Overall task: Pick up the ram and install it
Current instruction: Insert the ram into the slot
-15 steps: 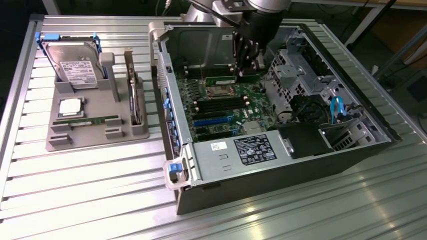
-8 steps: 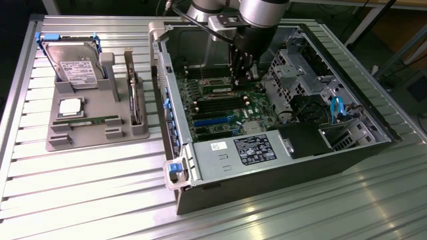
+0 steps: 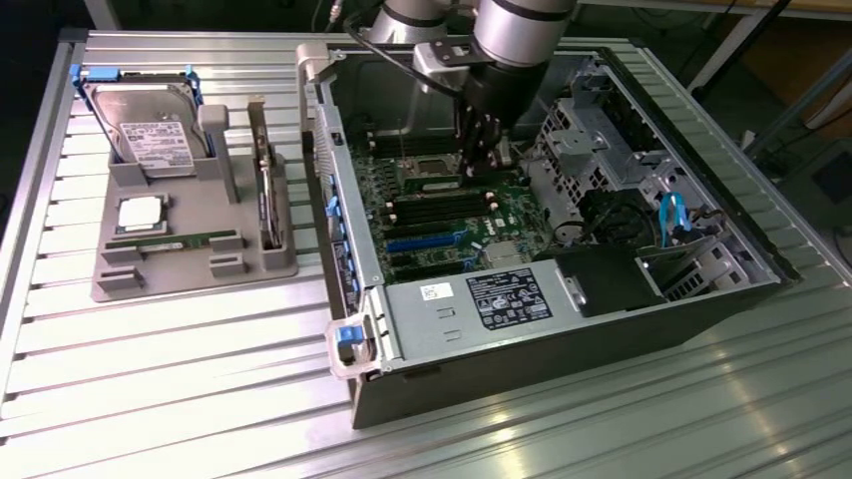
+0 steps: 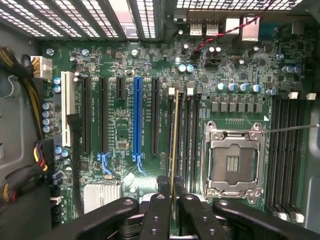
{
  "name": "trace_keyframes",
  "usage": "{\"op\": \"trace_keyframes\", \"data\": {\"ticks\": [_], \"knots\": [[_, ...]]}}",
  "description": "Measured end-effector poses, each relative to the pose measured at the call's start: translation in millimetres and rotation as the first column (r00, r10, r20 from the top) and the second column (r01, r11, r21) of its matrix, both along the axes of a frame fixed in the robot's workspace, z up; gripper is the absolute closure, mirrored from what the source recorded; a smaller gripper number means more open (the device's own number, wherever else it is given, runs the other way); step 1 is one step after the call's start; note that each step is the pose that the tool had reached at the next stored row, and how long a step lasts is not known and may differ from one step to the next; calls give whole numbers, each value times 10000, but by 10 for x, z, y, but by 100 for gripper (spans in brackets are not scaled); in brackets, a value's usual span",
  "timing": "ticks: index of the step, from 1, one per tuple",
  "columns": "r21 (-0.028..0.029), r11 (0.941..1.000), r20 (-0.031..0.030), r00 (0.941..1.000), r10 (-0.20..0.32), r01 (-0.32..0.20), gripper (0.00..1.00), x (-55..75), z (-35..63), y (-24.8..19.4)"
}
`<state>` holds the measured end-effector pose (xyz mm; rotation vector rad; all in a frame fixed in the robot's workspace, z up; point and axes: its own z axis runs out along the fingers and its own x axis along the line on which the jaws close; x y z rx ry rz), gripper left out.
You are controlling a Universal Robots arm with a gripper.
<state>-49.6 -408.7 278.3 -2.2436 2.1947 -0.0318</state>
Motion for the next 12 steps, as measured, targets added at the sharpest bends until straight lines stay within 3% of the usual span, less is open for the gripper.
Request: {"op": "trace_keyframes", "data": {"ticks": [3, 12], "knots": [[0, 10000, 8, 10000, 0, 0, 87, 0, -87, 0], [-1, 9999, 7, 9999, 154, -154, 87, 6, -90, 0]]}}
